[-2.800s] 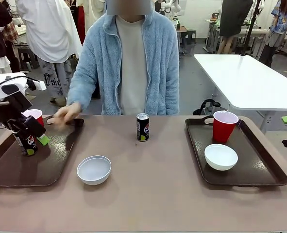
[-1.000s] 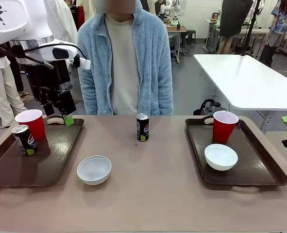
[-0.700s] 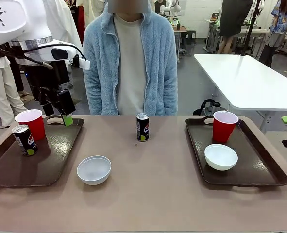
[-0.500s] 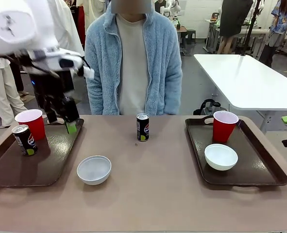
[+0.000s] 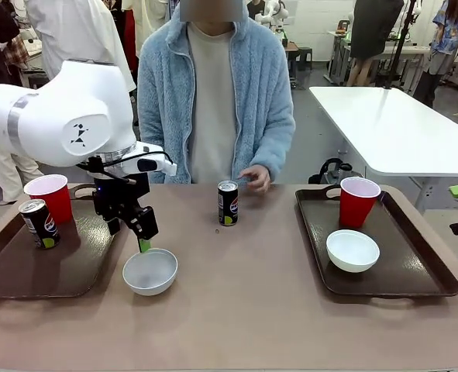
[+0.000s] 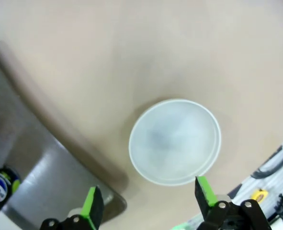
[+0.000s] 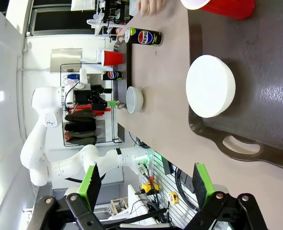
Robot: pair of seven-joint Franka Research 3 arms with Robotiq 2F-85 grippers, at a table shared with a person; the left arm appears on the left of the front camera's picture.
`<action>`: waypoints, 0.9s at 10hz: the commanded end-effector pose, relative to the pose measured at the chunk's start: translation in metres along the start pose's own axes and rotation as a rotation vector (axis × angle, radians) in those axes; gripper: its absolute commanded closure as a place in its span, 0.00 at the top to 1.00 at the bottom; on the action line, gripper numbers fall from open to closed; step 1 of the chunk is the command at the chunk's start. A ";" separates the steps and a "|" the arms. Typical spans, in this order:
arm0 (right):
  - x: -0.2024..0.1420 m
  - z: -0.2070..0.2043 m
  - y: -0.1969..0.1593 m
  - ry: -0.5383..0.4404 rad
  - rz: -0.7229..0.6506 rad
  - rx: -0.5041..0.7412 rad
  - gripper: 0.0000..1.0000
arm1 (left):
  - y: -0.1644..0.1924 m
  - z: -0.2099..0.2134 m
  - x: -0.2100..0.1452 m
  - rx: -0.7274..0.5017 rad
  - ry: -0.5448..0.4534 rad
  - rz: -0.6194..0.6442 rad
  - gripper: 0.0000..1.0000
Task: Prepare tableware on both trays.
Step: Pick up a Picnic Bowl from the table and place it on a Handle tray.
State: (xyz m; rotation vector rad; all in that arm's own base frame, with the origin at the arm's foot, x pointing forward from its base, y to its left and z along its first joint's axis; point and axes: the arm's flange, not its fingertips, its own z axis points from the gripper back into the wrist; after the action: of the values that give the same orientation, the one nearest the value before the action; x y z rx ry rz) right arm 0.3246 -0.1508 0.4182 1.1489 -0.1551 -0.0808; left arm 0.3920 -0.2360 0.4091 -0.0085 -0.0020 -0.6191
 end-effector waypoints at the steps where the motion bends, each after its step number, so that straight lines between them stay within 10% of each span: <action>1: 0.001 0.000 0.000 -0.013 0.020 0.028 1.00 | 0.011 -0.009 -0.014 0.032 -0.048 -0.039 1.00; 7: 0.001 0.000 0.000 -0.013 0.020 0.028 1.00 | 0.016 -0.057 -0.018 -0.008 -0.044 -0.066 1.00; 8: 0.001 0.000 0.000 -0.013 0.020 0.028 1.00 | 0.015 -0.063 -0.017 -0.008 -0.041 -0.063 0.92; 9: 0.001 0.000 0.000 -0.013 0.020 0.028 1.00 | 0.014 -0.068 -0.015 -0.003 -0.035 -0.071 0.45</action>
State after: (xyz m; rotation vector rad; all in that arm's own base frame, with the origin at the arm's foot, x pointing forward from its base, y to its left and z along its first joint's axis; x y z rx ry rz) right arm 0.3246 -0.1508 0.4182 1.1489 -0.1551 -0.0808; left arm 0.3878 -0.2148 0.3485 -0.0193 -0.0204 -0.6700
